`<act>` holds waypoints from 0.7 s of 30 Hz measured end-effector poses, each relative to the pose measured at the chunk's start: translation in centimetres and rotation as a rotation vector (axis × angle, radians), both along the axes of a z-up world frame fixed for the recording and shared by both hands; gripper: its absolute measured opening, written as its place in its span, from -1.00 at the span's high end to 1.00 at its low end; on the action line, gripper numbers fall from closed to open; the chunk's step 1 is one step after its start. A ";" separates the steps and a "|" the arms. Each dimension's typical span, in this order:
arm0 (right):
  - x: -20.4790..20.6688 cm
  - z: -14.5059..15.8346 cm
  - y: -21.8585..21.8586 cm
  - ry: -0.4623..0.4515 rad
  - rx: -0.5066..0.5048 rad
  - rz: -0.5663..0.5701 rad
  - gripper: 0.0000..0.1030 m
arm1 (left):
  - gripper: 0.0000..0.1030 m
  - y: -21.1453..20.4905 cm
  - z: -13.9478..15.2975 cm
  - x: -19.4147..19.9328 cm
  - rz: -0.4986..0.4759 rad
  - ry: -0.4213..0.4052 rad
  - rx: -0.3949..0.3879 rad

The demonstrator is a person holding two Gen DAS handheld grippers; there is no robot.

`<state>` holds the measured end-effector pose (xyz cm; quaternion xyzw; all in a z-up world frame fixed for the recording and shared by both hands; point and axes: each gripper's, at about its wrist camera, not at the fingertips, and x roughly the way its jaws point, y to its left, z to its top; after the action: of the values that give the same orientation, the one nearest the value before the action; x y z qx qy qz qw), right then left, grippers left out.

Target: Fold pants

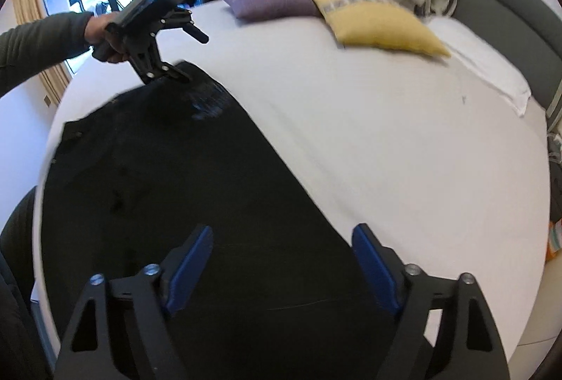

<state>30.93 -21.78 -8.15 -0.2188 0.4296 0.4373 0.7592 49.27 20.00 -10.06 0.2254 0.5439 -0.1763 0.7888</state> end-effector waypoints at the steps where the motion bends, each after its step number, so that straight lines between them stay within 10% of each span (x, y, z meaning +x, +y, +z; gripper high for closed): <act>1: 0.8 -0.7 -0.2 0.013 -0.003 -0.005 -0.56 | -0.95 0.2 -0.8 0.9 -0.005 0.011 0.008; 10: 2.2 -3.9 -0.8 0.031 -0.042 -0.013 -0.48 | -0.50 2.3 -5.5 3.6 0.017 0.102 0.022; 14: 3.4 -4.6 -0.5 0.027 -0.075 -0.009 -0.40 | 0.30 1.9 -5.6 3.9 0.012 0.130 -0.020; 21: 4.5 -5.1 -0.8 0.010 -0.110 -0.034 -0.37 | 0.79 0.8 -6.3 3.3 0.000 0.088 0.041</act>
<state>35.45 -22.54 -13.29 -0.2510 0.4604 0.4012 0.7511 52.53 20.79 -16.35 0.2335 0.5815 -0.1747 0.7595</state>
